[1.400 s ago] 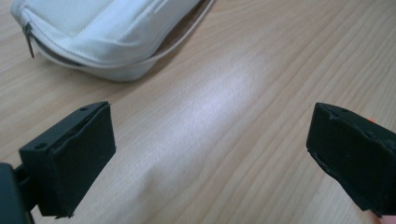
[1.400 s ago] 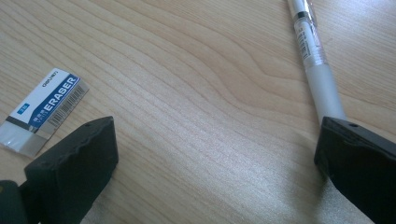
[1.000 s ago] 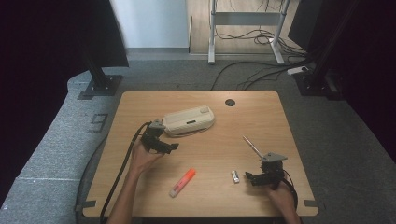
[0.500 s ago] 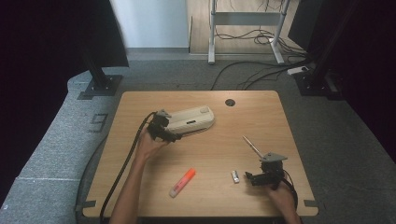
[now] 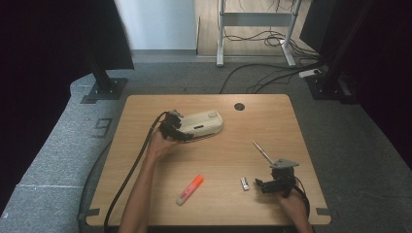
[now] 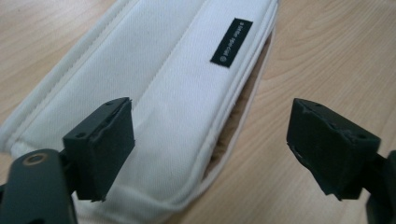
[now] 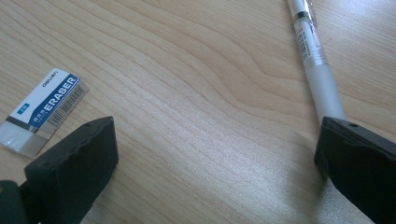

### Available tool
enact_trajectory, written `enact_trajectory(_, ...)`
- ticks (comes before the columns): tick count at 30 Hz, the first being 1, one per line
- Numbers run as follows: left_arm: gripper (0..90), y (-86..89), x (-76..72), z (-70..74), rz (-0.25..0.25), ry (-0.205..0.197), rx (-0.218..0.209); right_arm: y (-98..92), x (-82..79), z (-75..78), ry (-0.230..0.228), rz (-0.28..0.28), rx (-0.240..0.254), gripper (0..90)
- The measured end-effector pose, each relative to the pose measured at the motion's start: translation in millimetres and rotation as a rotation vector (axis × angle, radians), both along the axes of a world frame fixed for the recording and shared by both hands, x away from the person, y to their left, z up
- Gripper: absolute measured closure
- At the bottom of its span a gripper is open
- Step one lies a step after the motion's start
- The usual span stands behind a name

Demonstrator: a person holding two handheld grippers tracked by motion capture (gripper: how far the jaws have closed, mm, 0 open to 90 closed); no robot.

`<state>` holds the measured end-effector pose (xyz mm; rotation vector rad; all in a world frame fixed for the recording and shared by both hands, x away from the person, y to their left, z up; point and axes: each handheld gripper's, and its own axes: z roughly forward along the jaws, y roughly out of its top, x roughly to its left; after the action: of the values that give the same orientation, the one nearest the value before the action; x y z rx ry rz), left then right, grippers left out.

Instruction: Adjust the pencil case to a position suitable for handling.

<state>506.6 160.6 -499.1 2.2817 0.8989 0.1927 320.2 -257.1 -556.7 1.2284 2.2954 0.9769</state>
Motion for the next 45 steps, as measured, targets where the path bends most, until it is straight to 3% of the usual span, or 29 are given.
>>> enact_trajectory(5,23.8,0.4,3.6,-10.2,0.002,0.004,0.016,0.0,-0.1,0.0,0.002,-0.001,0.000,0.0)
enact_trajectory(12,36.9,-0.5,0.6,-13.3,0.004,0.000,0.043,0.0,-0.2,0.0,0.001,-0.001,0.000,0.0)
enact_trajectory(15,41.5,-3.9,-2.8,-14.4,0.022,-0.025,0.071,0.0,0.0,-0.1,0.000,0.000,0.000,0.0)
enact_trajectory(17,45.6,-7.2,-6.9,-14.1,0.007,-0.053,0.115,0.0,-0.1,0.0,0.001,-0.001,0.000,0.0)
enact_trajectory(21,55.5,-9.3,-12.2,-13.7,-0.001,-0.090,0.141,0.2,-0.4,0.1,0.004,-0.003,0.001,0.0)
enact_trajectory(26,61.6,-9.2,-15.8,-12.4,0.001,-0.103,0.123,0.2,-0.3,0.1,0.004,-0.003,0.001,0.0)
enact_trajectory(33,69.0,-9.7,-21.7,-4.7,-0.014,-0.079,0.094,0.2,-0.3,0.1,0.004,-0.003,0.001,0.0)
enact_trajectory(39,74.0,-7.8,-29.0,1.2,-0.016,-0.084,0.084,0.2,-0.3,0.1,0.004,-0.003,0.001,0.0)
enact_trajectory(45,75.4,-0.7,-41.4,5.5,0.000,-0.076,0.021,0.2,-0.4,0.1,0.004,-0.003,0.001,0.0)
